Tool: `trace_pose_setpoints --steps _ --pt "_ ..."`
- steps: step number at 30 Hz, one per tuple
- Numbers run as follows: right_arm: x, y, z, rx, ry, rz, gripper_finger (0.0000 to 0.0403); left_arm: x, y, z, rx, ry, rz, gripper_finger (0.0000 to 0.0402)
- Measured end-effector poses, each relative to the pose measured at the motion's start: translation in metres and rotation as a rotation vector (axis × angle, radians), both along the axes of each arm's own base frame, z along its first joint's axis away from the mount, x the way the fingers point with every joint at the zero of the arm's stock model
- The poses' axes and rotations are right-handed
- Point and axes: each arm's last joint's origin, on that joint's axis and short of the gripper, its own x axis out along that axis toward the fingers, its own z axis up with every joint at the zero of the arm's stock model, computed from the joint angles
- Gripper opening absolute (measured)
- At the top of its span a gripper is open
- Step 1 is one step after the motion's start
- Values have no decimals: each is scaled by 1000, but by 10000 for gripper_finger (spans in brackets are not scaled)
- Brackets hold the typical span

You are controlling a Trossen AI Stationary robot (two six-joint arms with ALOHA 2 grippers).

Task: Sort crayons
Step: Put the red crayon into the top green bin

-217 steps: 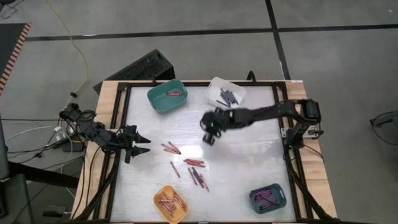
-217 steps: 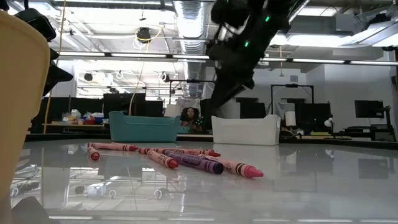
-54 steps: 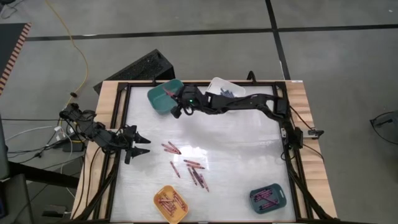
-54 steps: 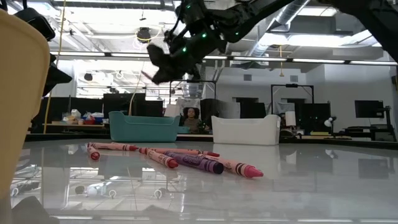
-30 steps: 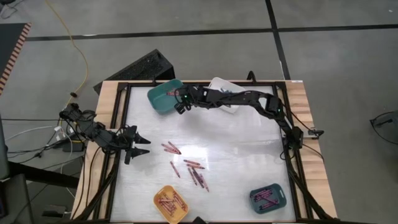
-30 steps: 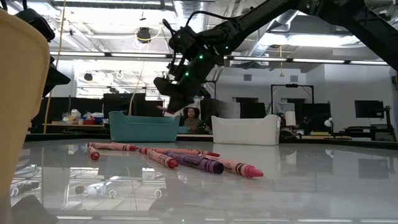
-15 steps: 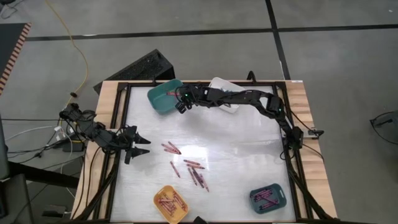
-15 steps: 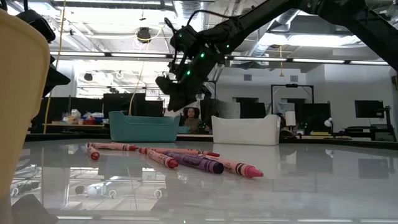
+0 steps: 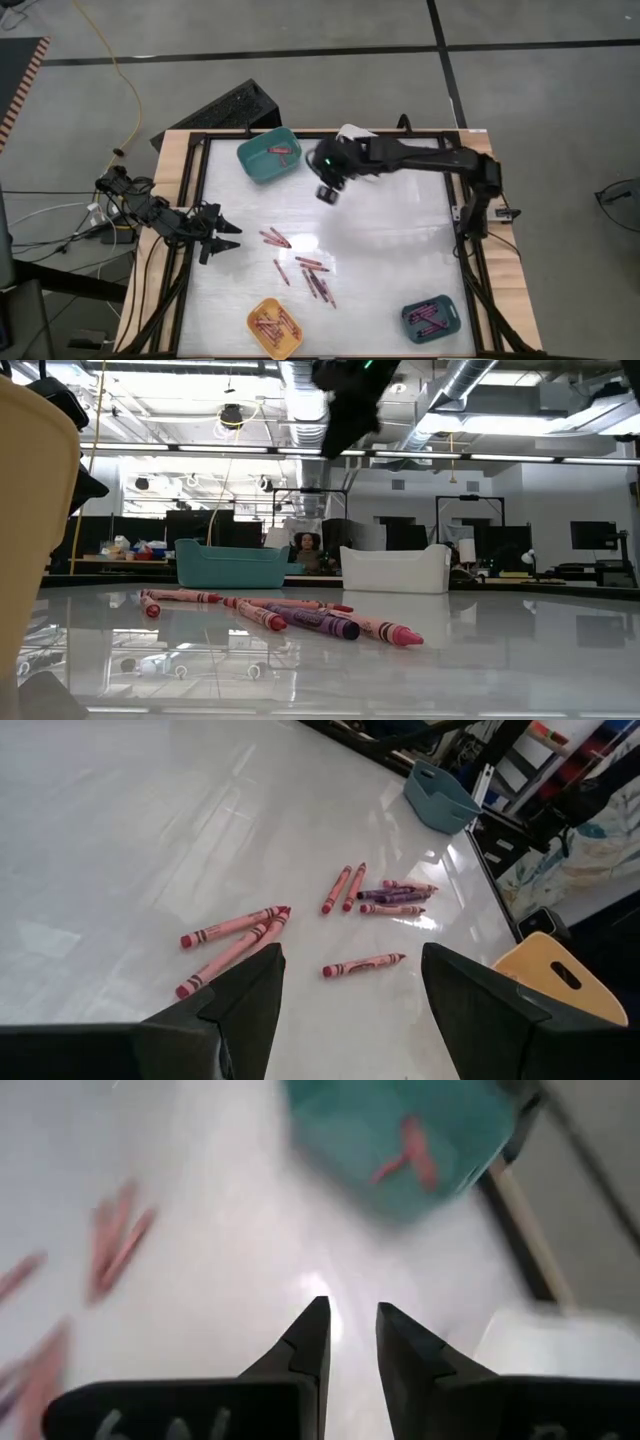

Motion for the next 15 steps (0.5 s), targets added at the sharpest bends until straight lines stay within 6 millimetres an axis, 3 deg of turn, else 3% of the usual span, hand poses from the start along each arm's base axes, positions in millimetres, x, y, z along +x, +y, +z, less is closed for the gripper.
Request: trace_pose_setpoints --steps 7,15 --pt "-40 67 12 105 185 52 81 0 0 0 1 0 2 228" --pt "-51 127 11 117 229 177 82 0 0 0 1 1 1 228"
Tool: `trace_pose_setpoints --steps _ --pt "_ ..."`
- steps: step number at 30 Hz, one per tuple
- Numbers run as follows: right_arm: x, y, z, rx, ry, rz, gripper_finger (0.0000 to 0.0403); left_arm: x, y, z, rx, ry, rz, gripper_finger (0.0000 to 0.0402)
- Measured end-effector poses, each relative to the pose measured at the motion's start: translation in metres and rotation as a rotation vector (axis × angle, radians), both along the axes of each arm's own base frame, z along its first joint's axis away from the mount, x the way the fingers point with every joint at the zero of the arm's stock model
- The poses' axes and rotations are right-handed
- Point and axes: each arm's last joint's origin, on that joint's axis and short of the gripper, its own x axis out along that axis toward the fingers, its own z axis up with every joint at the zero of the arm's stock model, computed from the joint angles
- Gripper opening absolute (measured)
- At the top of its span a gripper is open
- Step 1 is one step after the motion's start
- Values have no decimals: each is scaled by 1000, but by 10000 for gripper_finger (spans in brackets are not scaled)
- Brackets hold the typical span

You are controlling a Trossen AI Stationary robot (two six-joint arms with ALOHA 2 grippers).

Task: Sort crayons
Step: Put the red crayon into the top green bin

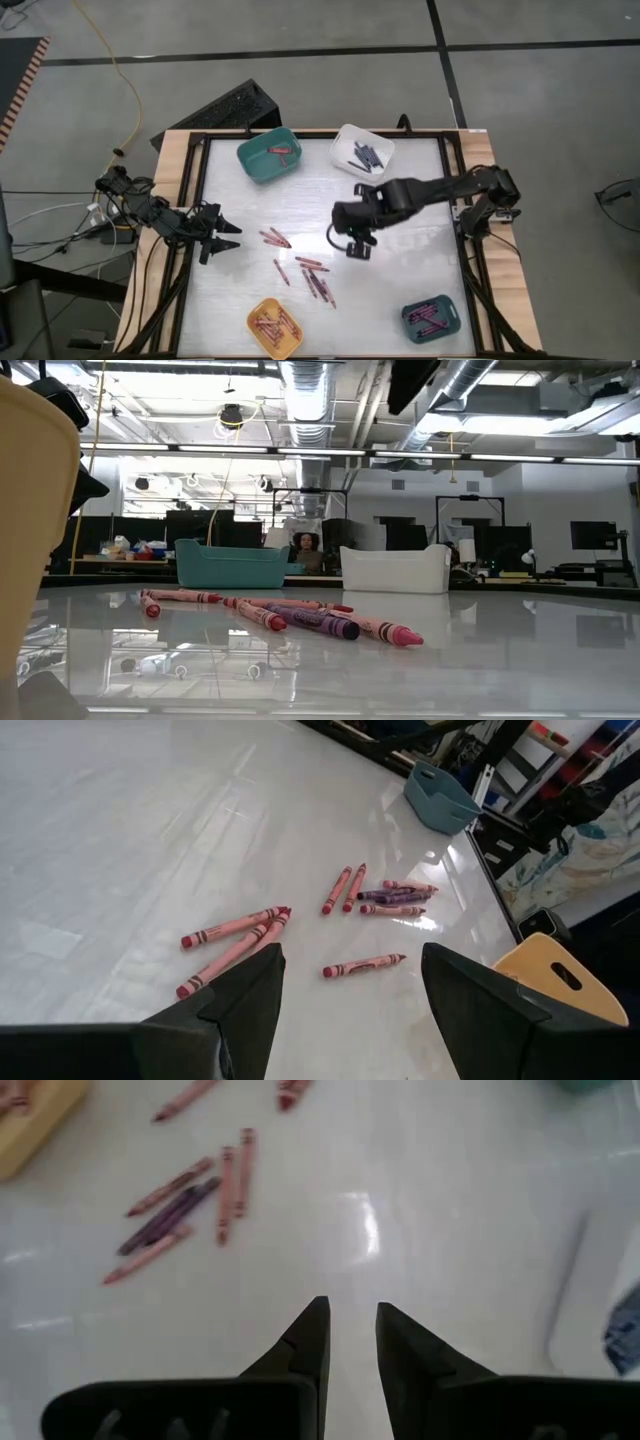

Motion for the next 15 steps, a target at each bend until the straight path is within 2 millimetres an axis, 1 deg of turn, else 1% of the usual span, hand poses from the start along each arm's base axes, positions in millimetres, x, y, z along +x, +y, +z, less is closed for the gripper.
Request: trace_pose_setpoints --steps 4,8,15 --pt "-3 17 0 18 -5 17 82 0 0 0 0 0 0 228" --pt "-7 29 0 22 -5 43 82 0 0 0 0 0 0 228" --pt "-9 37 0 22 -4 68 82 0 0 0 0 0 0 228"
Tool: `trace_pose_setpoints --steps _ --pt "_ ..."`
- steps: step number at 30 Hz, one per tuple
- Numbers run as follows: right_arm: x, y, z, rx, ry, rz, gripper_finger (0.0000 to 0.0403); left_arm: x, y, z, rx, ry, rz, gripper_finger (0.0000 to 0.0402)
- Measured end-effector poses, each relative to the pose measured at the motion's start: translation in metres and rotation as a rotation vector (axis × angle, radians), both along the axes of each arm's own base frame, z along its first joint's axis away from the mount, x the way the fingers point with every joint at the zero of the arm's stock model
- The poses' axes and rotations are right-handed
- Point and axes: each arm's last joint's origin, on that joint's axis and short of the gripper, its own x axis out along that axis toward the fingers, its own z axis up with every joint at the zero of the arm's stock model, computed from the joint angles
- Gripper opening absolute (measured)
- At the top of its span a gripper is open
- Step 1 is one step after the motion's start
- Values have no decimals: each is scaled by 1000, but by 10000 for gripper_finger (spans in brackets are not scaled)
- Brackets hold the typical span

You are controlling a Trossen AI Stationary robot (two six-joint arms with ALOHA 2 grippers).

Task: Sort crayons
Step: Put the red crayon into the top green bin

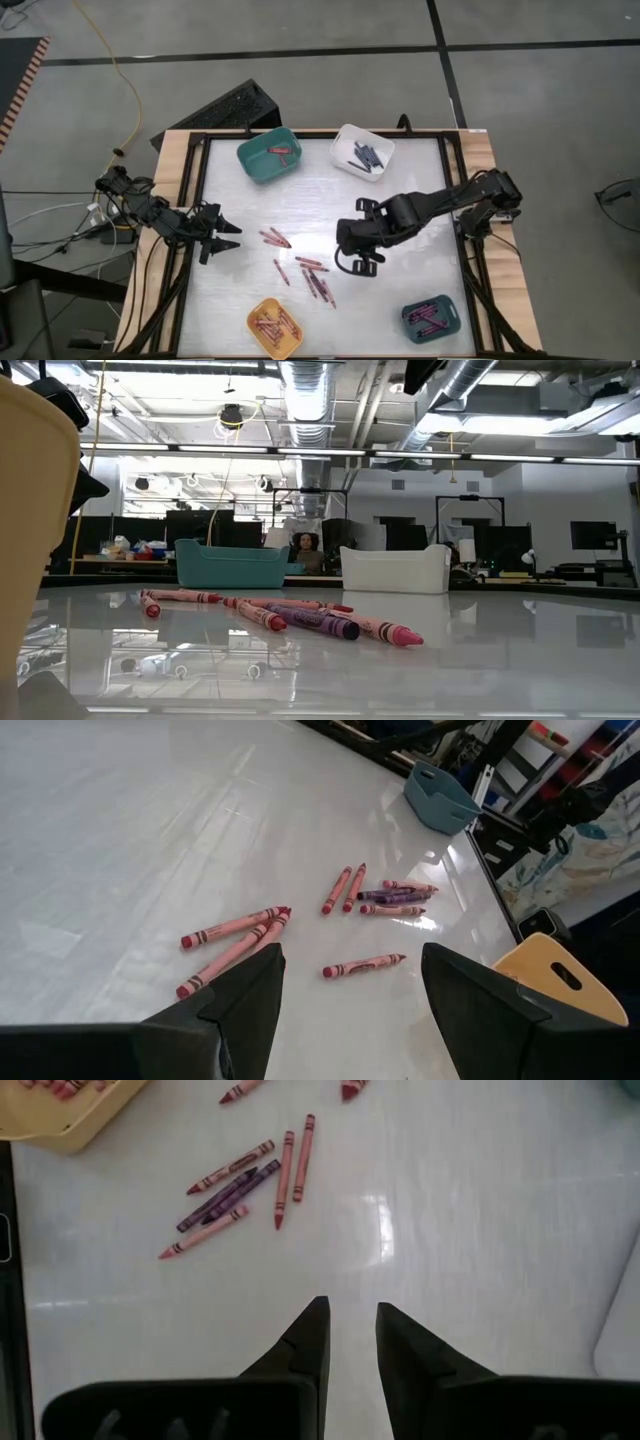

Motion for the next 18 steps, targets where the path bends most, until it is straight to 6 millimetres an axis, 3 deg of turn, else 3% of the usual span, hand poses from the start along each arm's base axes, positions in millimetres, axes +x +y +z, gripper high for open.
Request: trace_pose_setpoints --steps 18 --pt "1 -3 0 -6 1 -4 82 0 0 0 0 0 0 228"
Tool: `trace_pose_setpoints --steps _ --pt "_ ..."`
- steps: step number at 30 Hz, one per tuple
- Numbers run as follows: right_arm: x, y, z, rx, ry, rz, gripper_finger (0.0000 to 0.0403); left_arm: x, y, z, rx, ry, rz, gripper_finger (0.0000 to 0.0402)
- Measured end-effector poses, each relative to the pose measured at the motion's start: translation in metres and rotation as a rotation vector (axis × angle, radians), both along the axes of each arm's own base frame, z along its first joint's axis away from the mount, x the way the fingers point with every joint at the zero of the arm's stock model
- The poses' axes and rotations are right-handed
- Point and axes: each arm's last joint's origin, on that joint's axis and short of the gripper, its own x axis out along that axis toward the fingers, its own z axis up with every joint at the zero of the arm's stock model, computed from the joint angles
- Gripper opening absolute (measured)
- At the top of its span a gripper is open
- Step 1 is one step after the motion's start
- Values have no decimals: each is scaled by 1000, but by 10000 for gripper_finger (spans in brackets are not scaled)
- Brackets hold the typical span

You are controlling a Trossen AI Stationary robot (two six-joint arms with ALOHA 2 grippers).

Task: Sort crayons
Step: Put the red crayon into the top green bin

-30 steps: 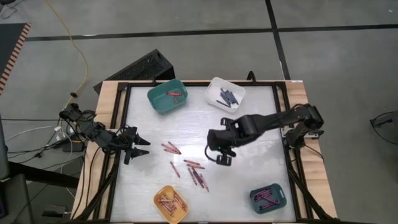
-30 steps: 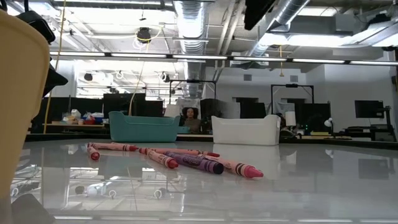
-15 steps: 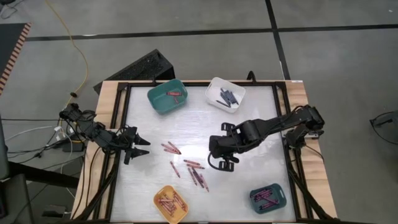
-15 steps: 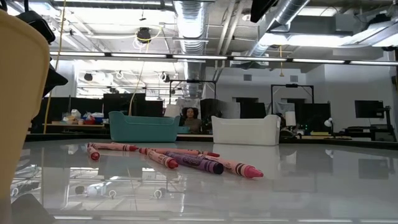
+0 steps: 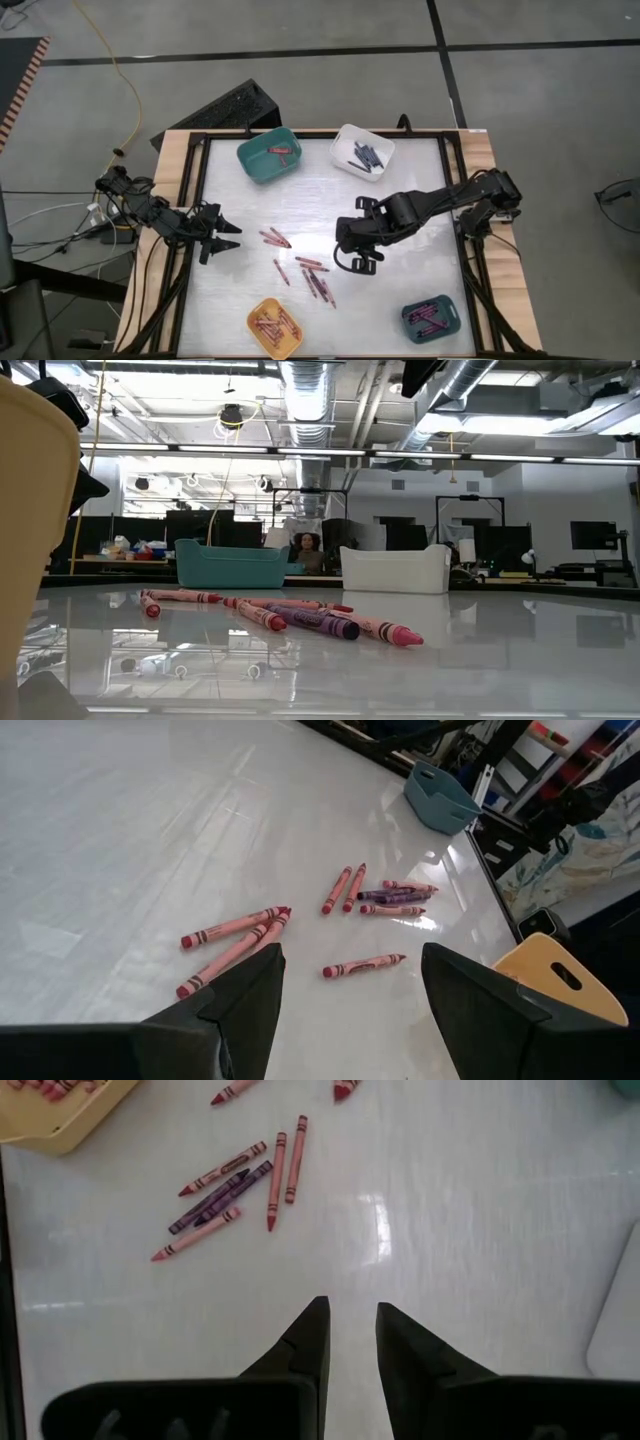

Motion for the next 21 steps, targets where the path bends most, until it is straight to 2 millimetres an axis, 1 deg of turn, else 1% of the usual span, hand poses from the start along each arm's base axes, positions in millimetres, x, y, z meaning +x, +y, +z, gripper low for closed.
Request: trace_pose_setpoints --steps 15,19,21 --pt "1 -2 0 5 -8 -15 82 0 0 0 0 0 0 228" --pt "8 1 -3 24 -68 -14 82 0 0 0 0 0 0 228" --pt "12 6 -7 33 -99 -2 82 0 0 0 0 1 0 228"
